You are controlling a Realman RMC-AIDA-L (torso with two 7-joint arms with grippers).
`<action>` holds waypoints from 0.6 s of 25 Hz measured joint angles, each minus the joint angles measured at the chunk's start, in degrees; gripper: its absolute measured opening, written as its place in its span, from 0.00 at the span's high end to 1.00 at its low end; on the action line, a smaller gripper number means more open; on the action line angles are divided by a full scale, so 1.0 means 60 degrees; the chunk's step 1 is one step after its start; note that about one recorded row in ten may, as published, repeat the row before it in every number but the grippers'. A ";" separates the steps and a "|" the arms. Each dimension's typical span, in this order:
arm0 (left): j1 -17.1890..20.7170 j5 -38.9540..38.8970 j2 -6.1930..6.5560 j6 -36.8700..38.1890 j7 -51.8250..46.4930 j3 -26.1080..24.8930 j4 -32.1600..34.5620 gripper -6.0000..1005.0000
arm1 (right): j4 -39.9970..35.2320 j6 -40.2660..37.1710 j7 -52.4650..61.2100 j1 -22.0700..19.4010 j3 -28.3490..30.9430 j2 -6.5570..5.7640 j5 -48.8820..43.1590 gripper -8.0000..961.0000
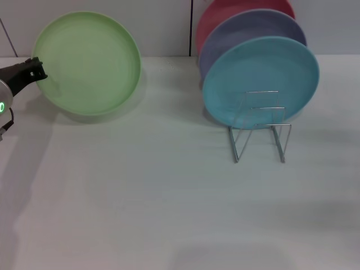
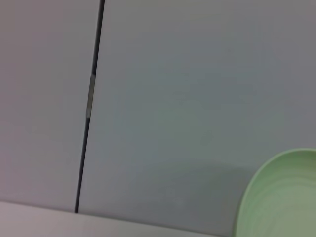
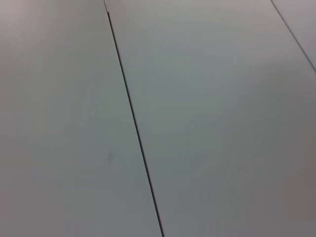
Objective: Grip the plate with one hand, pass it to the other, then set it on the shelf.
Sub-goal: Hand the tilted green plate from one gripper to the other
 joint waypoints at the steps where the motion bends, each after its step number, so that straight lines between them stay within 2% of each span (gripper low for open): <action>1: 0.0007 0.0000 0.0000 0.0155 0.0018 0.0094 -0.0028 0.96 | 0.0002 0.0002 -0.0002 0.0013 -0.0007 -0.0006 0.0000 0.35; 7: 0.0233 0.0016 0.0005 0.1251 0.0021 0.0706 -0.0425 0.96 | 0.0007 0.0084 -0.0008 0.0062 -0.0009 -0.0030 0.0000 0.35; 15: 0.0563 0.0111 0.0039 0.1826 0.0020 0.1026 -0.0908 0.96 | 0.0008 0.0125 -0.0014 0.0081 -0.0003 -0.0036 0.0000 0.35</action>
